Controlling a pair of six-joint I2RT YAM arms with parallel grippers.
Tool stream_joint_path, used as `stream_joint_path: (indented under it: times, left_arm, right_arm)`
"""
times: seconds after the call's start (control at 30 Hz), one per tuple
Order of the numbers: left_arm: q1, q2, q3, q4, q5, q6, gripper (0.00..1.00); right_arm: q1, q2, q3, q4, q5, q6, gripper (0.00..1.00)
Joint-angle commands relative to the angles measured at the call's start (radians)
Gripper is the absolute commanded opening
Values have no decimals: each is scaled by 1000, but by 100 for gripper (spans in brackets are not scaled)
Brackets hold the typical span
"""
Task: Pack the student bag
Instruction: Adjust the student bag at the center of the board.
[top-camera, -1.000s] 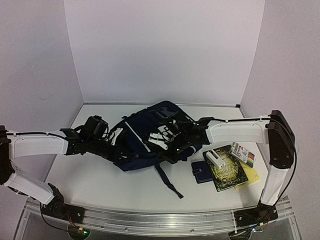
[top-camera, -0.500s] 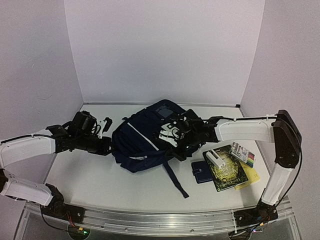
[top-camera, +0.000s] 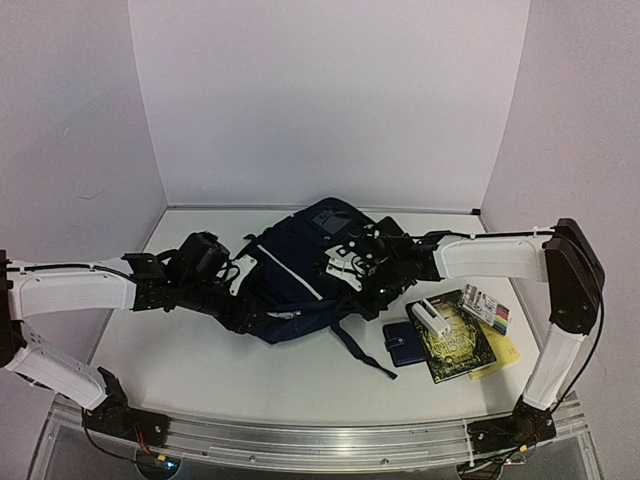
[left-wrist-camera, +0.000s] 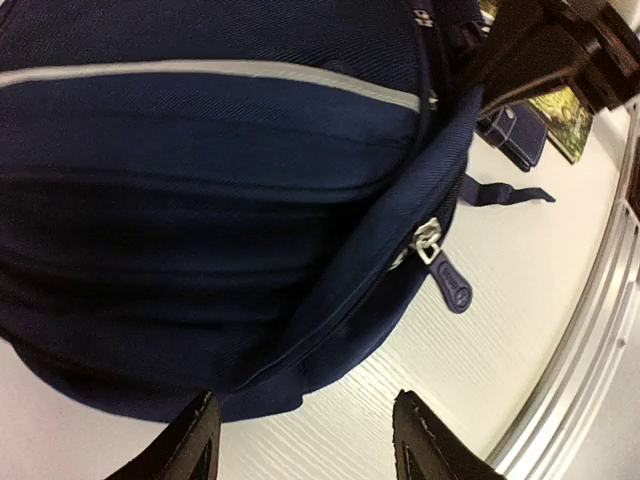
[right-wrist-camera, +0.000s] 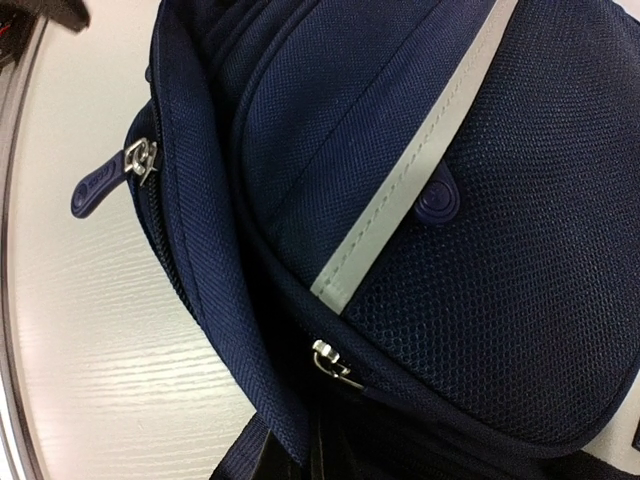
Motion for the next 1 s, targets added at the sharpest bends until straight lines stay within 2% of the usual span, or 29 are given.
stream_joint_path:
  times: [0.0,0.2,0.5,0.6,0.67,0.77,0.83,0.97]
  left_arm:
    - [-56,22,53,56,-119,244,60]
    - [-68,42,70,80,-169,381,60]
    - [-76,185,134,106,-216,492,57]
    - [-80,224,155,136,-301,515,46]
    - [-81,233,165,177,-395,519,27]
    - [-83,201,148,307,-511,531,6]
    - [-86,149,122,414,-557,541,1]
    - [-135,67,53,667,-633,600,0]
  right_arm:
    - [-1,-88,69,61,-94,58,0]
    - [-1,-96,78,54,-120,68,0]
    - [-1,-94,90,40,-150,69,0]
    - [0,-96,86,33,-160,61,0]
    - [-1,-98,80,28,-161,54,0]
    - [1,-99,69,23,-166,49,0]
    - [1,-99,66,19,-170,47,0]
    - [1,-100,65,12,-170,39,0]
